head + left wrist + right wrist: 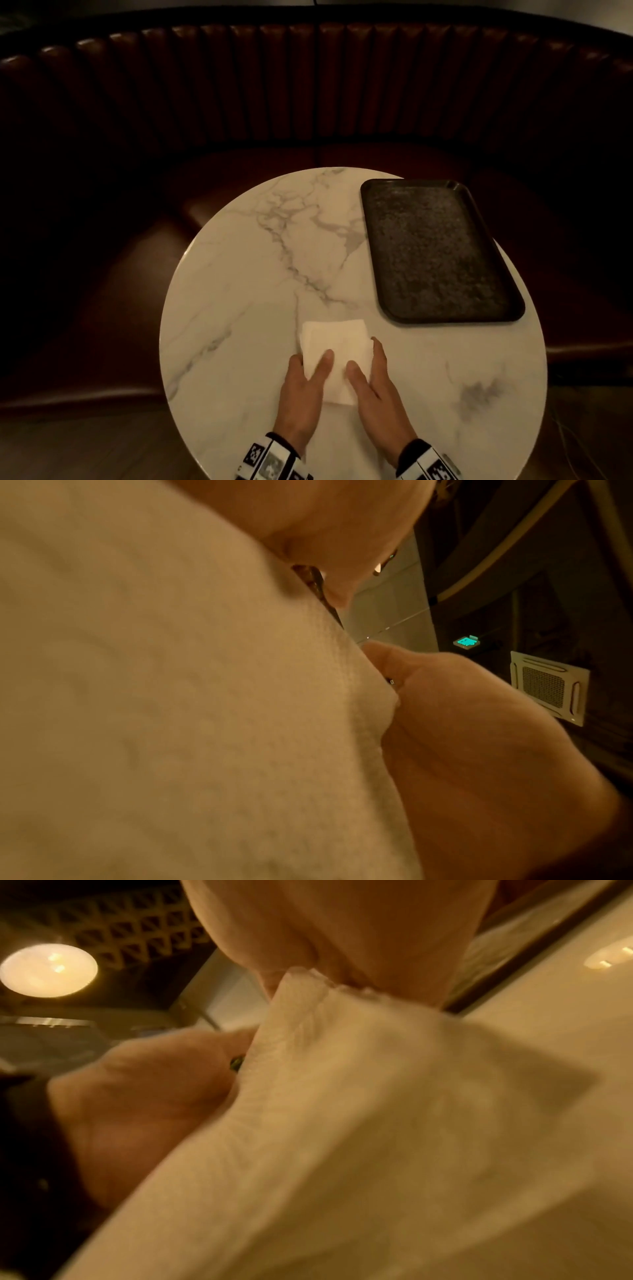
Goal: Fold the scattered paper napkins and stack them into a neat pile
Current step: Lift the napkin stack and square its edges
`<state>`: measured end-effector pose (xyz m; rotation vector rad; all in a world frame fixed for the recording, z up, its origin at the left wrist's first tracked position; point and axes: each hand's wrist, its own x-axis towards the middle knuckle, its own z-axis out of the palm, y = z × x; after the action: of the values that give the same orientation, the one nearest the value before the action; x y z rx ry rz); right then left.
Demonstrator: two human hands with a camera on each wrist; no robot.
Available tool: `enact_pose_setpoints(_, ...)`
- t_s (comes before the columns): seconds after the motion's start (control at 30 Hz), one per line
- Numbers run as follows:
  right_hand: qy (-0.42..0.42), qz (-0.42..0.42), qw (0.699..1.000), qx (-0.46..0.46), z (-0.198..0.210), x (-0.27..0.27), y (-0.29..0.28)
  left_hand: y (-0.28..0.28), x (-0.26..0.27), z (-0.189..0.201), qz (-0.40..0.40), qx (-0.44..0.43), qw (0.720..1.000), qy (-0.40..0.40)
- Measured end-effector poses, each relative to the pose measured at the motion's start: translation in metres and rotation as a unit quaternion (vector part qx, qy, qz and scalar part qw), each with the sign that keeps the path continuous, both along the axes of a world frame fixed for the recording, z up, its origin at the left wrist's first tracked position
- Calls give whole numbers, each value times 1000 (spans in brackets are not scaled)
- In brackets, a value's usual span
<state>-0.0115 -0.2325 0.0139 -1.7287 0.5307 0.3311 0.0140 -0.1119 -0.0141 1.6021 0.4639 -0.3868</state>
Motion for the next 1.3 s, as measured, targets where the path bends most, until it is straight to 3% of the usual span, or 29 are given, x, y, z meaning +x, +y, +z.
enact_pose_setpoints(0.2,33,-37,999,12,-10,1,-8,1,-1,-5,-14,73,995,-66)
enact_pose_setpoints(0.33,72,-33,995,57,-13,-2,-9,-4,-3,-12,36,21,999,-35)
enact_pose_setpoints(0.47,78,42,994,66,-6,-7,-18,0,0,-14,95,-83,992,5)
enact_pose_setpoints(0.67,-38,180,974,-132,10,-14,-14,16,15,-16,99,-254,961,46)
enact_pose_setpoints(0.83,-107,289,900,-309,21,-10,-21,48,33,-27,64,-374,925,-18)
enact_pose_setpoints(0.93,-137,295,883,-340,21,-2,-26,69,42,-30,-37,-326,942,-72)
enact_pose_setpoints(1.03,-101,298,879,-359,3,1,-32,86,44,-32,-188,-140,964,-125)
enact_pose_setpoints(1.13,-71,328,858,-388,-11,-2,-35,92,40,-34,-333,60,934,-116)
enact_pose_setpoints(1.3,-90,354,832,-416,-9,-3,-36,83,39,-42,-328,53,931,-153)
